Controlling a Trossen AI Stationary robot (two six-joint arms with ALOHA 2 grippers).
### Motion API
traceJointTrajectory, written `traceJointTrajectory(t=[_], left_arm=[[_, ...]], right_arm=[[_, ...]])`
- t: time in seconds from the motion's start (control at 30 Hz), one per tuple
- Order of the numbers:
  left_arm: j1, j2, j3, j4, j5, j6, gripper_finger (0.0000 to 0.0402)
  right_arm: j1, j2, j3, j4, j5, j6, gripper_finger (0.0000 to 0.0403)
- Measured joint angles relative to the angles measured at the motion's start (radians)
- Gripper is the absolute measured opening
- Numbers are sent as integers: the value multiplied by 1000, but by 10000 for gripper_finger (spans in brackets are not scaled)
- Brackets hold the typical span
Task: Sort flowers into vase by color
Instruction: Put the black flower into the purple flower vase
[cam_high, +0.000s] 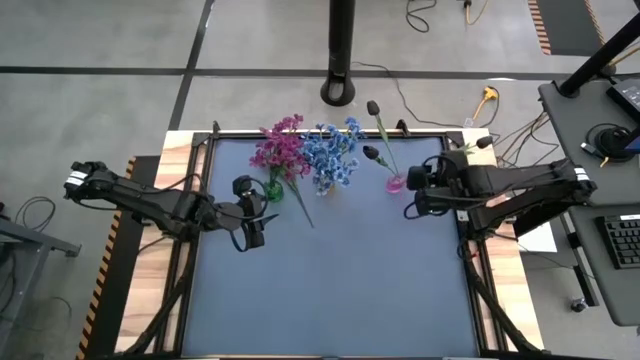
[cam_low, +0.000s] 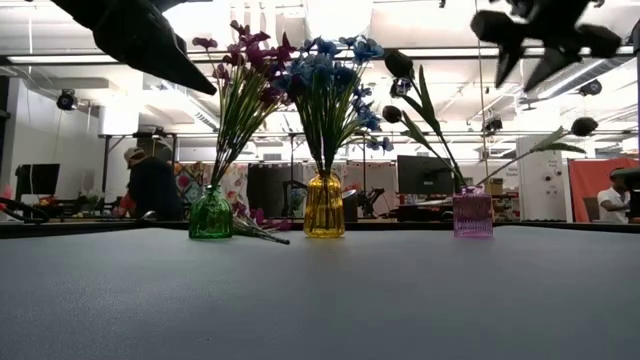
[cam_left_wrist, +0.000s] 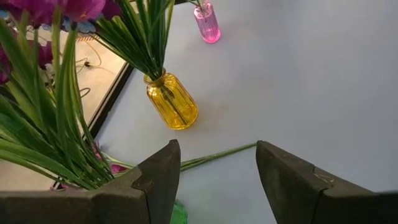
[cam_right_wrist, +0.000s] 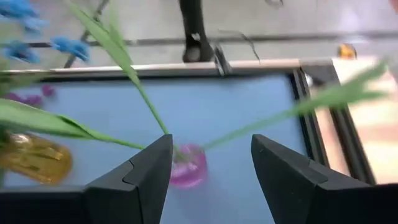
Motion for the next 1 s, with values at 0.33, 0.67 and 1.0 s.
traceJointTrajectory(t=[0.33, 0.67, 1.0], left_arm=[[0, 0, 73, -20, 31, 153, 194], [0, -1, 95, -59, 31, 226, 194], [0, -1, 95, -58, 30, 261, 194]], right_arm=[[24, -114, -195, 123, -43, 329, 212], [11, -90, -334, 188, 49, 544, 211], [-67, -69, -469, 375, 102, 613, 211]])
